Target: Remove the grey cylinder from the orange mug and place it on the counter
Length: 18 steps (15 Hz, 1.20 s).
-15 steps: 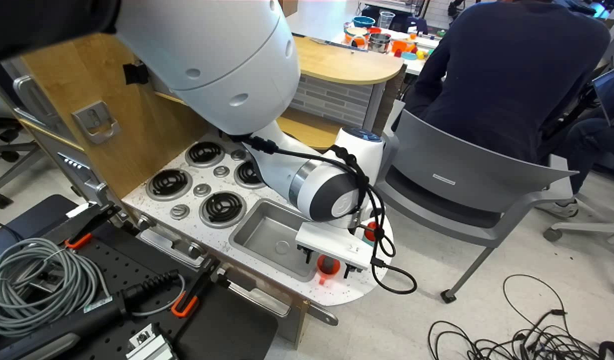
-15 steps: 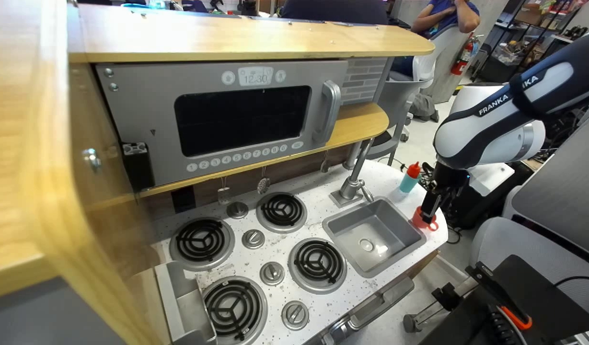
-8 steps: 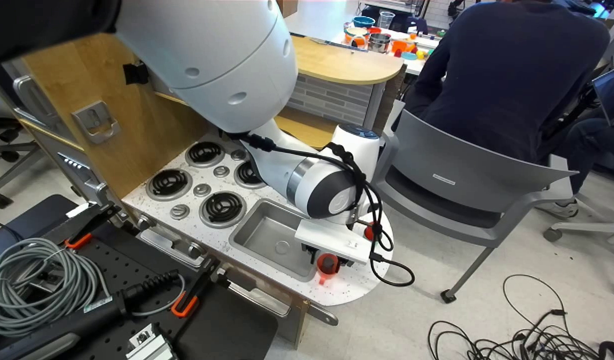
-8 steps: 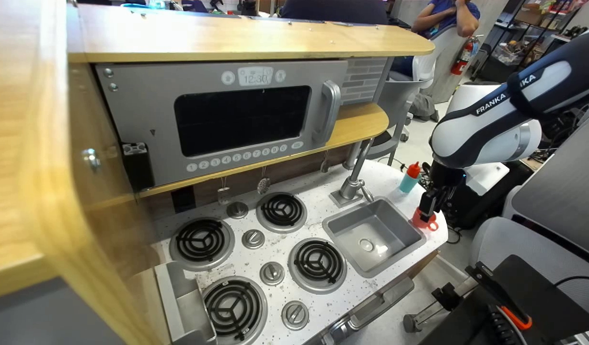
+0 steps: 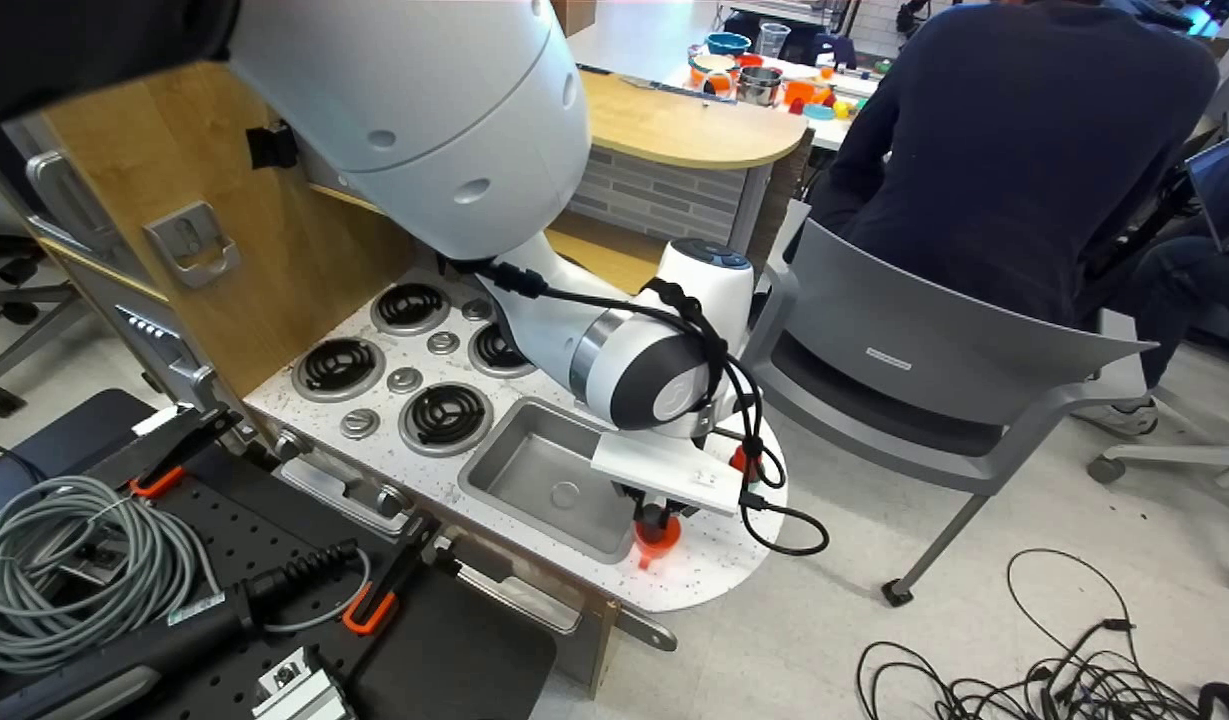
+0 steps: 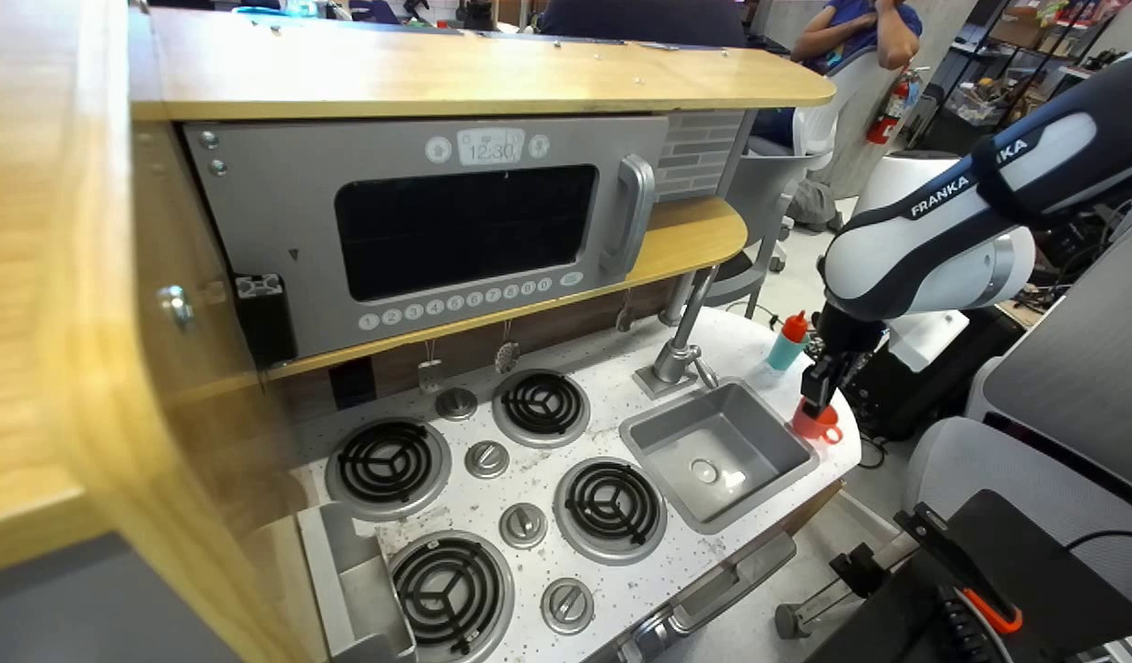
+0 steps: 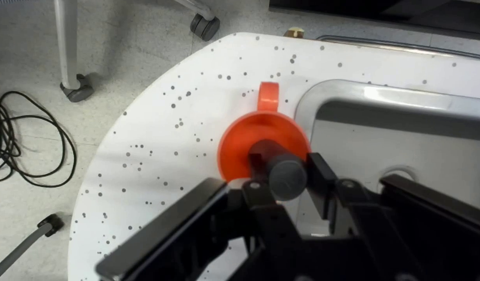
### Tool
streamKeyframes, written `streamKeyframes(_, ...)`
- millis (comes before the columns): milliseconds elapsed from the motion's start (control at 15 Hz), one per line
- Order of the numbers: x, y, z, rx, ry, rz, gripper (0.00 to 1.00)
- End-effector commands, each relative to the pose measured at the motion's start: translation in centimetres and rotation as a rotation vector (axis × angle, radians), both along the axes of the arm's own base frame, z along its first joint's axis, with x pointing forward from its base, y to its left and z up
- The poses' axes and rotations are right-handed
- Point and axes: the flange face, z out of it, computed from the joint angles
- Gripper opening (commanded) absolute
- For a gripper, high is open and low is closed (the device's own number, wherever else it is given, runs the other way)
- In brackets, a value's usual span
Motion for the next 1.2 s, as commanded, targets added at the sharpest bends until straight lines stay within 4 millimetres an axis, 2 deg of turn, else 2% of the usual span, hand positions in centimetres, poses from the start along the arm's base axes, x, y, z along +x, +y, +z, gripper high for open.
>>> streamKeyframes(0,-0.1,-0.5,1.5,-0.001,-0.011,0.001,0.08)
streamKeyframes(133,-1.0,-0.5,2.9,0.018,-0.003,0.002,0.08)
streamKeyframes(333,-1.7,-0.5,6.3,0.051,-0.01,-0.032,0.08)
streamKeyframes(467,-1.1,-1.1,8.2,0.053,-0.03,-0.094,0.08)
streamKeyframes(600,-0.2,-2.7,9.4,0.05,-0.045,-0.168,0.08)
streamKeyframes(733,0.4,-4.3,10.2,0.046,-0.071,-0.239,0.08)
streamKeyframes(1133,1.8,-8.5,10.4,0.028,-0.125,-0.385,0.08)
